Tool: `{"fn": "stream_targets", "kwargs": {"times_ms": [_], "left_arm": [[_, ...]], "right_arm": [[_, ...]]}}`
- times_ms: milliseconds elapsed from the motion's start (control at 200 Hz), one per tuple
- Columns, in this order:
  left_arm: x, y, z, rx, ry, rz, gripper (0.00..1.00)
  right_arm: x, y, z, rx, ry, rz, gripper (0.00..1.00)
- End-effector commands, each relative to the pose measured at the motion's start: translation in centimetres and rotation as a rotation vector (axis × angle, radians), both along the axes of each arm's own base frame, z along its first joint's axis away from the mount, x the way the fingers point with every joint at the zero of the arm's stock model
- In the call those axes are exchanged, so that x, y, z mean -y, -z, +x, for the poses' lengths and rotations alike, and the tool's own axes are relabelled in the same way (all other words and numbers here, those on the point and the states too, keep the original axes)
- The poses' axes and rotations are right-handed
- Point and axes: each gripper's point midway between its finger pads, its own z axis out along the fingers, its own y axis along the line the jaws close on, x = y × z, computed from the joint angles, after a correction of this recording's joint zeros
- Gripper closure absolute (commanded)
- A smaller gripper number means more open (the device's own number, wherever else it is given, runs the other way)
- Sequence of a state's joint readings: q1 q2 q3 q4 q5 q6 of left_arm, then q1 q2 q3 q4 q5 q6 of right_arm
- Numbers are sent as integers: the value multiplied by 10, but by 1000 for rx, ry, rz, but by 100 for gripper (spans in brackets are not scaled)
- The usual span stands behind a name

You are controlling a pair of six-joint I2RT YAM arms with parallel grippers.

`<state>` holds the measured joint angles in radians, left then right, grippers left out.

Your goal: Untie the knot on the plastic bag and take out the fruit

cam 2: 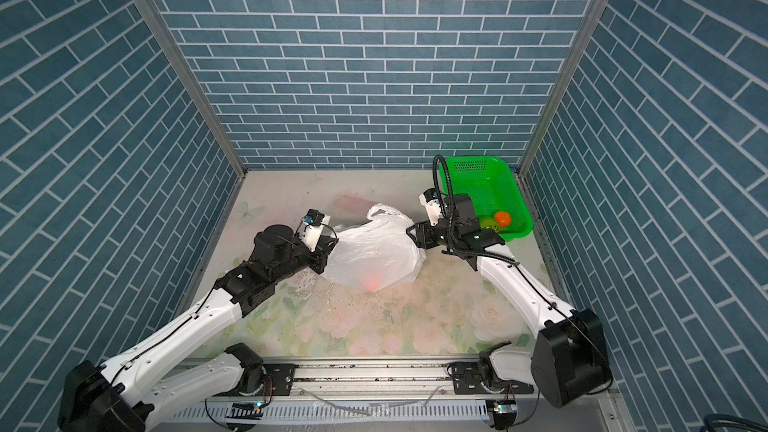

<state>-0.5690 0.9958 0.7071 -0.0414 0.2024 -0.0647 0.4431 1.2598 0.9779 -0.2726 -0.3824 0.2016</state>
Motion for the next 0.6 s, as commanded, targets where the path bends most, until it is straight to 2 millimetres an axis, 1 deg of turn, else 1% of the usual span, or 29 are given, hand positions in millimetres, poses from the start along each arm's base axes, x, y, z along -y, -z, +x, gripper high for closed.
{"fn": "stream_targets", "kwargs": {"times_ms": [0, 145, 170, 190, 200, 210, 250, 300, 305, 310, 315, 330, 335, 340, 355, 360, 375, 400, 480, 510, 555, 595], "left_arm": [[10, -17, 1, 25, 38, -61, 100], [12, -27, 1, 40, 50, -76, 100], [13, -27, 0, 40, 51, -77, 100], [12, -28, 0, 43, 51, -78, 100], [12, -27, 0, 42, 50, -77, 100], [12, -27, 0, 42, 49, -76, 100], [10, -25, 0, 38, 39, -72, 100], [7, -23, 0, 34, 27, -64, 100], [7, -23, 0, 33, 25, -62, 100], [7, -23, 0, 32, 23, -61, 100], [6, -23, 0, 32, 22, -60, 100], [5, -22, 0, 29, 17, -58, 99], [5, -22, 0, 28, 16, -57, 98], [5, -22, 0, 27, 15, -57, 98], [4, -21, 0, 25, 11, -54, 96], [4, -22, 0, 25, 11, -54, 96], [3, -22, 0, 24, 7, -53, 94], [3, -23, -1, 23, 4, -47, 87], [4, -25, -3, 21, -1, -15, 50], [5, -28, -4, 31, -2, -1, 40], [8, -31, -4, 43, -9, 26, 29], [13, -35, -4, 54, -5, 48, 23]], "right_arm": [[-9, -28, -7, 87, -84, -6, 30], [-31, -41, -1, 113, -151, 28, 26], [-35, -43, 0, 117, -158, 31, 26], [-37, -43, 2, 119, -161, 30, 29], [-39, -44, 4, 123, -162, 30, 33], [-39, -44, 4, 122, -163, 30, 34], [-42, -45, 8, 122, -159, 30, 46], [-44, -48, 11, 129, -156, 37, 64], [-45, -49, 11, 130, -156, 39, 66], [-45, -50, 11, 132, -155, 43, 71], [-45, -50, 11, 132, -155, 43, 71], [-46, -51, 11, 135, -156, 48, 81], [-46, -53, 12, 137, -155, 52, 87], [-46, -53, 12, 137, -155, 52, 87], [-47, -55, 11, 141, -155, 58, 94], [-47, -56, 11, 143, -155, 61, 98], [-47, -56, 11, 143, -153, 64, 100], [-47, -59, 10, 145, -153, 72, 100], [-48, -64, 5, 144, -163, 90, 100], [-49, -67, 2, 146, -167, 95, 100], [-50, -69, -3, 150, -172, 101, 100], [-50, -71, -6, 152, -174, 105, 100]]}}
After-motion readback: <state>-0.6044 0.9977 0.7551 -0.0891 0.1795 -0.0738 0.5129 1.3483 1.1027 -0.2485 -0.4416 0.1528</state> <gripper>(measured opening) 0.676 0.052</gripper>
